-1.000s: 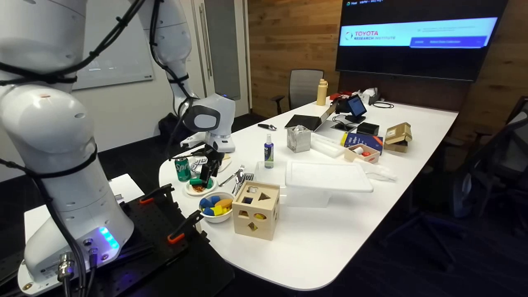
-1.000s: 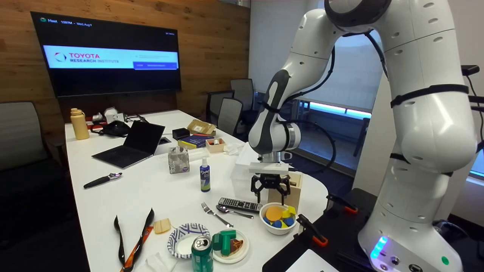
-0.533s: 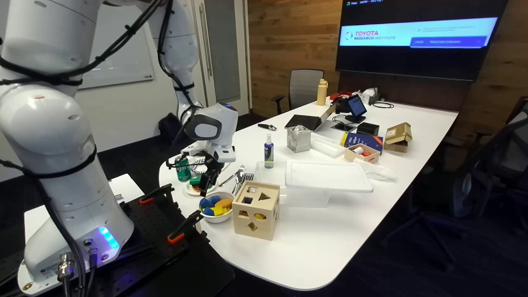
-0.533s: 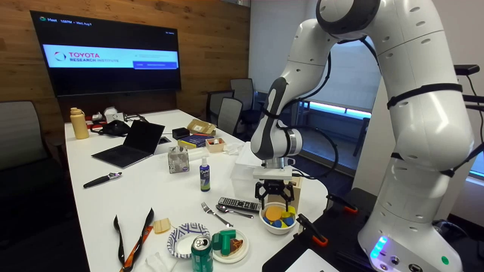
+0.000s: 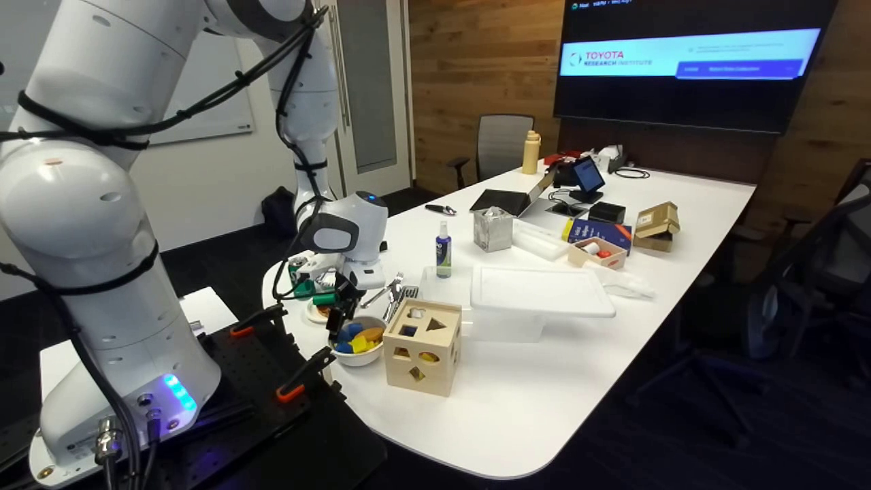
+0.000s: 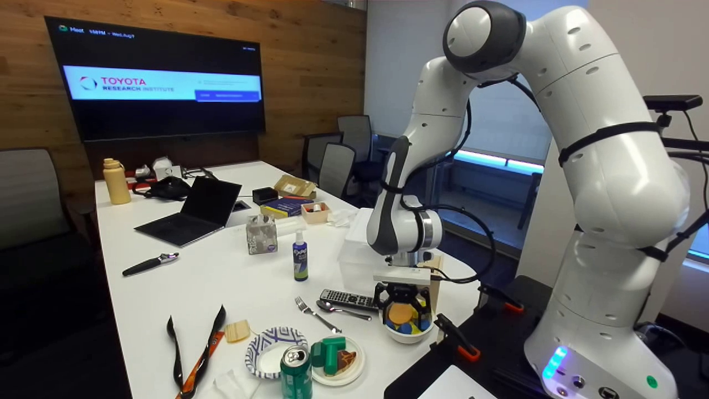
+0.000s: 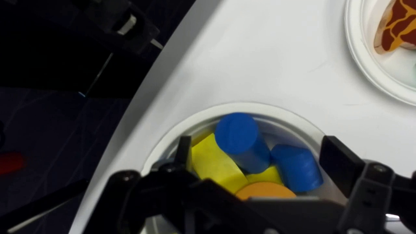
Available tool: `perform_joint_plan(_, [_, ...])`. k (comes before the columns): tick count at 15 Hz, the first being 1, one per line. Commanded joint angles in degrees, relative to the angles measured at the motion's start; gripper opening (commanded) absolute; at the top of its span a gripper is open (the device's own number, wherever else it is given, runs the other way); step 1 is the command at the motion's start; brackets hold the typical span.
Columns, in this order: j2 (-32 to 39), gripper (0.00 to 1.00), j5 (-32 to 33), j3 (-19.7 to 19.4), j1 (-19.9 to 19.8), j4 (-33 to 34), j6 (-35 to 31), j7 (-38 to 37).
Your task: Put one green block on the white plate then place one blue block in the black and white bowl and put one yellow block in the clear container.
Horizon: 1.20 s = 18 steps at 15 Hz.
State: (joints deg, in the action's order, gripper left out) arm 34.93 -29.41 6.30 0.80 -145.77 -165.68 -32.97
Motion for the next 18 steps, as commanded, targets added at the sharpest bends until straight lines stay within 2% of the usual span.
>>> perform_joint_plan(1, [2.00, 1.00, -2.13, 1.79, -2.19, 0.57, -2.78, 2.62])
perform_joint_plan(3, [2.32, 1.00, -2.16, 1.99, -2.63, 0.45, -3.54, 2.66])
perform_joint_plan(4, [2.48, 0.75, -2.10, 1.95, -2.64, 0.50, -3.66, 2.66])
perform_joint_plan(6, [2.72, 0.66, -2.11, 2.15, -3.15, 0.57, -4.05, 3.21])
perform_joint_plan(13, [3.11, 0.12, -2.75, 4.39, -6.02, 0.27, -6.61, 5.38])
perform_joint_plan(14, [2.83, 0.08, -2.78, 4.51, -6.20, 0.09, -6.79, 5.43])
perform_joint_plan(18, [-0.55, 0.08, -2.12, 5.15, -6.72, -1.46, -6.13, 7.13])
